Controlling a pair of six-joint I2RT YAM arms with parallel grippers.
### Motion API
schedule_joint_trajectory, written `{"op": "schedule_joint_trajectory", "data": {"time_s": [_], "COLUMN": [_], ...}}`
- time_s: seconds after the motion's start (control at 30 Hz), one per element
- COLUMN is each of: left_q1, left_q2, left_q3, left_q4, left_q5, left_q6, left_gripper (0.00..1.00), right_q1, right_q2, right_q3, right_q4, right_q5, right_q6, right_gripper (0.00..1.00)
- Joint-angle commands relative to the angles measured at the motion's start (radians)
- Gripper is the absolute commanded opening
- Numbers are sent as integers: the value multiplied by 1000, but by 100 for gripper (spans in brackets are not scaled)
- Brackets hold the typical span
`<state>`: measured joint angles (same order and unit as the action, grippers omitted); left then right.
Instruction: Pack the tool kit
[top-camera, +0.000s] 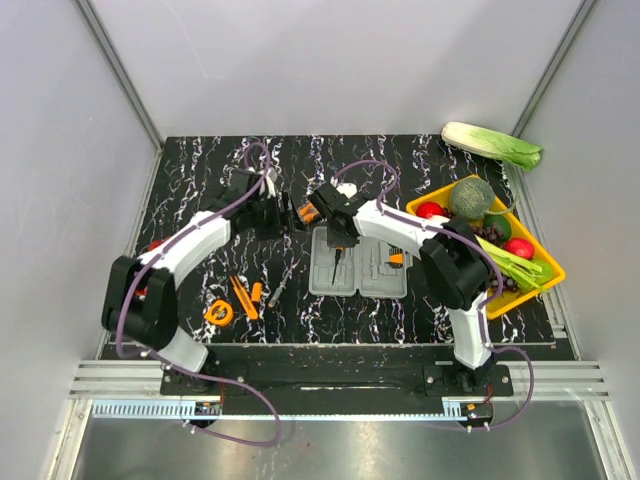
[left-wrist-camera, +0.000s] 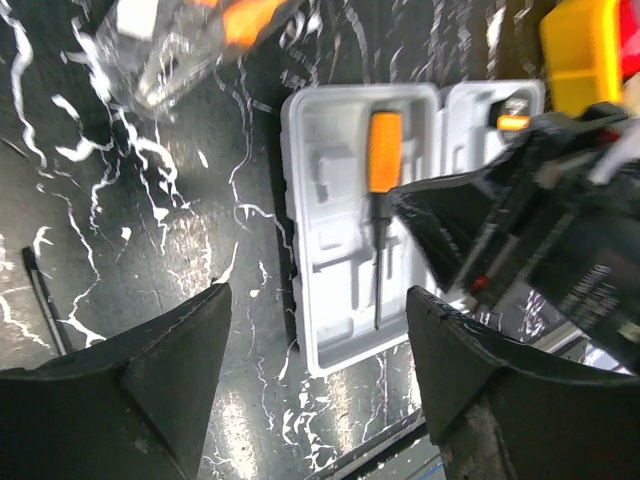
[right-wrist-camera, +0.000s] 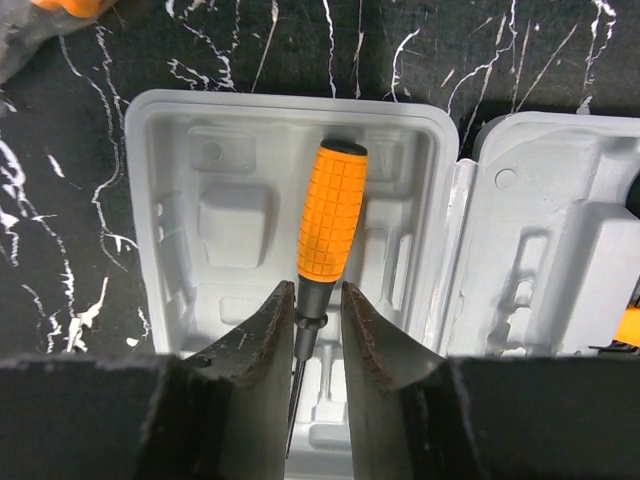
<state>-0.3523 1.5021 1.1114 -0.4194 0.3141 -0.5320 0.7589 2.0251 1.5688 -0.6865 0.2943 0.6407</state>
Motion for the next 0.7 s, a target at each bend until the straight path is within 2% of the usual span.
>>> {"op": "schedule_joint_trajectory", "data": {"time_s": [0.0,0.23,0.37,0.5,0.6,0.67], "left_q1": [-5,-42,-74,-93,-93,-93], "left_q2": [113,196,247,302,316,308], "left_q3": [-41,-50,-30,5,24,30], "left_q4": [76,142,131,64,33,30], "left_q5": [109,178,151,85,53,48], "left_q6": [-31,-83,-95,-97,-89,-91], "left_gripper": [72,72,72,65,63,63], "right_q1": [-1,-1,0,-1,-1,-1], "right_q2": [35,53,57,49,37,29], "right_q3": [42,36,28,19,5,4], "right_q4": [-22,-22,-24,-19,-13,-12], "right_q5": [-7,-6,-4,0,5,-1], "right_q6": [-13,-10,-19,-32,-42,-42], "right_gripper": [29,26,20,17,18,21]}}
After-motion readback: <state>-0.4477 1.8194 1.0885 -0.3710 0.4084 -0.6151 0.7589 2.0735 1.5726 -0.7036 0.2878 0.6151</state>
